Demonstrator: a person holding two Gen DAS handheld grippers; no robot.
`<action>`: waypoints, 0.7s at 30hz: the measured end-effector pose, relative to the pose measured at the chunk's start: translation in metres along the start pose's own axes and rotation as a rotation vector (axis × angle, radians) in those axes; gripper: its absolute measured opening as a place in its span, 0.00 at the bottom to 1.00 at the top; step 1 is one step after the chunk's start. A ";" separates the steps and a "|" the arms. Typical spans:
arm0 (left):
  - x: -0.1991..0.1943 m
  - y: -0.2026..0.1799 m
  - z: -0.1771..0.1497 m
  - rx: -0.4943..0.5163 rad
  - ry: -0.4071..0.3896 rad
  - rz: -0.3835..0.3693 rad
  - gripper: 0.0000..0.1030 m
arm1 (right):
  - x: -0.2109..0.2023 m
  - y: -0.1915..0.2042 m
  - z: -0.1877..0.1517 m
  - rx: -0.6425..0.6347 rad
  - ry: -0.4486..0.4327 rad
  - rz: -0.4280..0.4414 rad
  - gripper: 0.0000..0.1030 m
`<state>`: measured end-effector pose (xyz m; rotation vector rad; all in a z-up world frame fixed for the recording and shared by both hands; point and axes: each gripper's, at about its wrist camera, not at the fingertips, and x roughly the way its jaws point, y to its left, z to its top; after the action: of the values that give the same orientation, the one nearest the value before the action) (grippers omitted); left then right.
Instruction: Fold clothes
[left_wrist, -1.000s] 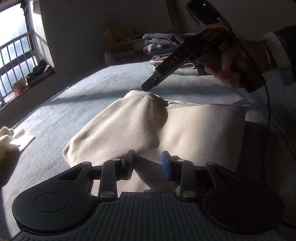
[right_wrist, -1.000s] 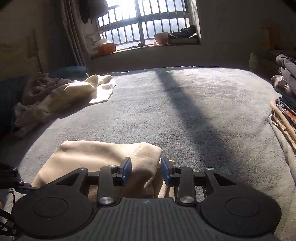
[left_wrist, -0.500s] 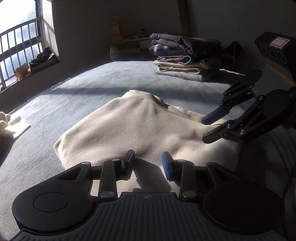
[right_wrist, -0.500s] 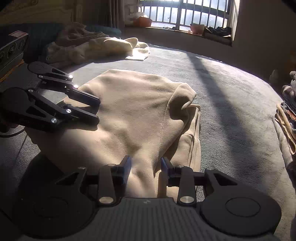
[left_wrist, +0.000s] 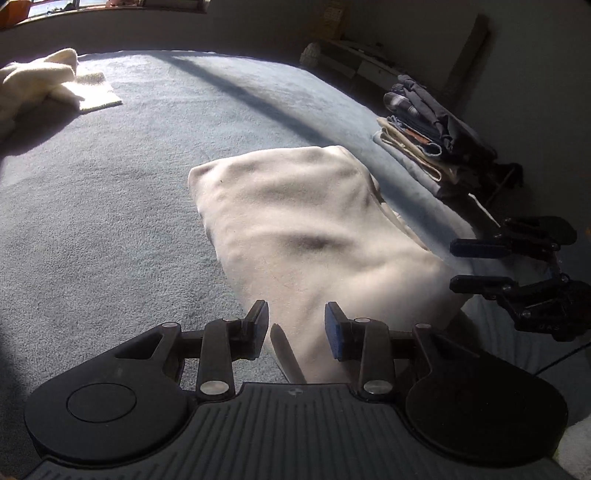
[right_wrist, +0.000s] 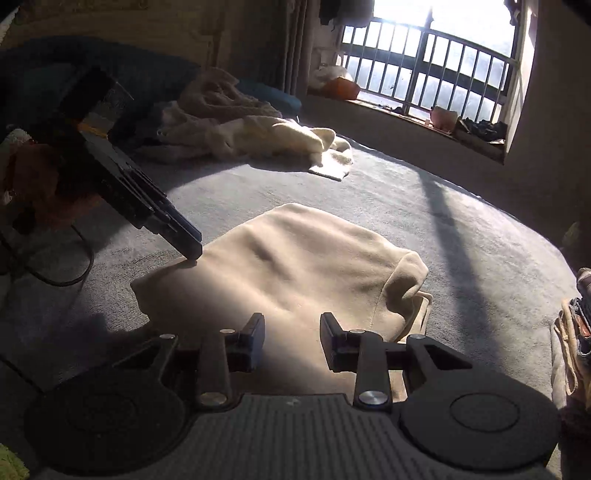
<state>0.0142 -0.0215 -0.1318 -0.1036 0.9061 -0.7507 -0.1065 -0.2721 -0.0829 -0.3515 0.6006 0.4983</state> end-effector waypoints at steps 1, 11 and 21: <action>0.000 0.006 -0.002 -0.048 0.016 -0.022 0.32 | 0.000 0.002 0.000 -0.006 0.003 0.002 0.33; -0.015 0.005 -0.035 -0.013 0.078 -0.121 0.37 | 0.016 0.022 0.006 -0.094 0.019 0.022 0.32; 0.017 -0.054 -0.067 0.275 0.033 0.093 0.41 | 0.050 -0.003 -0.011 -0.021 0.135 -0.117 0.31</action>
<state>-0.0587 -0.0570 -0.1649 0.1928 0.8255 -0.7846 -0.0741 -0.2630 -0.1212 -0.4398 0.7020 0.3709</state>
